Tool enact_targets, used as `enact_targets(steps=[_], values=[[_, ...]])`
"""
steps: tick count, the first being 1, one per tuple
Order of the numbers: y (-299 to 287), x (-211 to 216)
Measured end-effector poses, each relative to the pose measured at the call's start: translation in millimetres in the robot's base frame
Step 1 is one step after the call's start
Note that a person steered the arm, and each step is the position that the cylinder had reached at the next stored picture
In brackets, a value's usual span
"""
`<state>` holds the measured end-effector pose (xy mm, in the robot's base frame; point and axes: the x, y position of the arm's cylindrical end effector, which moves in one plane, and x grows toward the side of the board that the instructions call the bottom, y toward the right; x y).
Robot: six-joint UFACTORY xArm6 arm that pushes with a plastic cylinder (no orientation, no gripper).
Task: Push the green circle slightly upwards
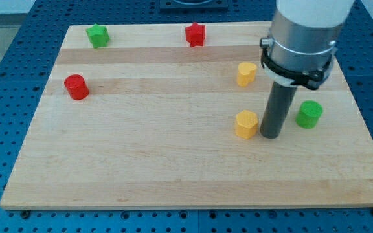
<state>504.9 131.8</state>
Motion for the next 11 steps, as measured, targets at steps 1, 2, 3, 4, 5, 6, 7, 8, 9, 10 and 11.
enact_targets(steps=[1, 2, 3, 4, 5, 6, 7, 8, 9, 10, 11], values=[[22.8, -0.3], [53.8, -0.3], [65.7, -1.6], [65.7, -8.8], [65.7, -20.6], [65.7, -37.1], [65.7, -55.1], [65.7, -64.7], [65.1, -64.7], [47.8, -64.7], [31.4, -64.8]])
